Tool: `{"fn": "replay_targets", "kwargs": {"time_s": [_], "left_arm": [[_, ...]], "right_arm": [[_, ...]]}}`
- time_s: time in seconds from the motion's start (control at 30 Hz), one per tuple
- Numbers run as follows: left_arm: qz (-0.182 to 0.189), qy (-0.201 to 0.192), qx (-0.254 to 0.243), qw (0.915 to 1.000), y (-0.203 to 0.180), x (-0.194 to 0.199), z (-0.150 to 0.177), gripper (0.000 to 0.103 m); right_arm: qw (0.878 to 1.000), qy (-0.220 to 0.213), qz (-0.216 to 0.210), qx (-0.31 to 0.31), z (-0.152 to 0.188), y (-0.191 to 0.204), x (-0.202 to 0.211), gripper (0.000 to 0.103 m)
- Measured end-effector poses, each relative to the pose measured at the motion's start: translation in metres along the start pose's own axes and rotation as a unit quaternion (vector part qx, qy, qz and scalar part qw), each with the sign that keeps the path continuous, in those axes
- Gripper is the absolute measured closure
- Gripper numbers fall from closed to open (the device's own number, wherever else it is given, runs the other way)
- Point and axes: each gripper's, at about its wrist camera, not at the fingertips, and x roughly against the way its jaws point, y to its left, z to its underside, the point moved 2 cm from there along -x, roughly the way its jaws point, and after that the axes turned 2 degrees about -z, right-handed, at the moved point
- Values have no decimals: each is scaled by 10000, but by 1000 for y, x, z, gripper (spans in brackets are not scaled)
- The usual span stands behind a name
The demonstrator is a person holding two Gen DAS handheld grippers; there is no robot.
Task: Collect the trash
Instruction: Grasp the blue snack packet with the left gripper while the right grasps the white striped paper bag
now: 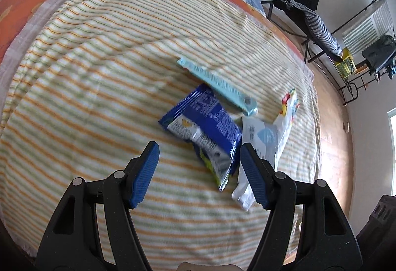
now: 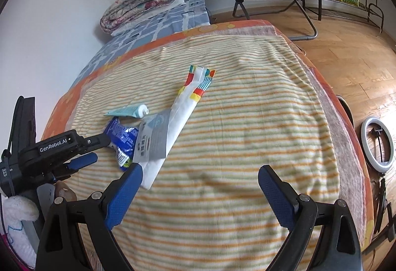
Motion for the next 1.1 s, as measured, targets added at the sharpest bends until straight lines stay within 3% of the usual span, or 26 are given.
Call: {"fn": "replay_targets", "kwargs": {"time_s": [0.17,0.43,0.67,0.8,0.83,0.97,1.1], "left_arm": [[-162,-68,-77,9998,-8,-13,-9,33],[-218,-185,-115,9995,-18,-25,-20,33],[-438,-304,-497,9973,-29,-34,-22,28],[-622,-350,-890,9935,-36,-37,-19,28],[-637,-365,-965,9926,-37,-37,-18,29],[-716,-458,-1087,9904,-31,-33,-16,48],[-509,-446,-1051,9922,-23,-27,-17,52]], "right_arm": [[10000,14,-47,-5,-15,0,-14,7],[9991,85,-230,-348,-41,-7,-40,19],[9934,301,-614,-919,-54,-17,-71,36],[9886,365,-825,-1207,-58,-18,-86,40],[9877,365,-871,-1247,-59,-17,-89,43],[9866,401,-940,-1275,-63,-10,-98,53],[9871,365,-870,-1292,-66,-6,-106,60]]}}
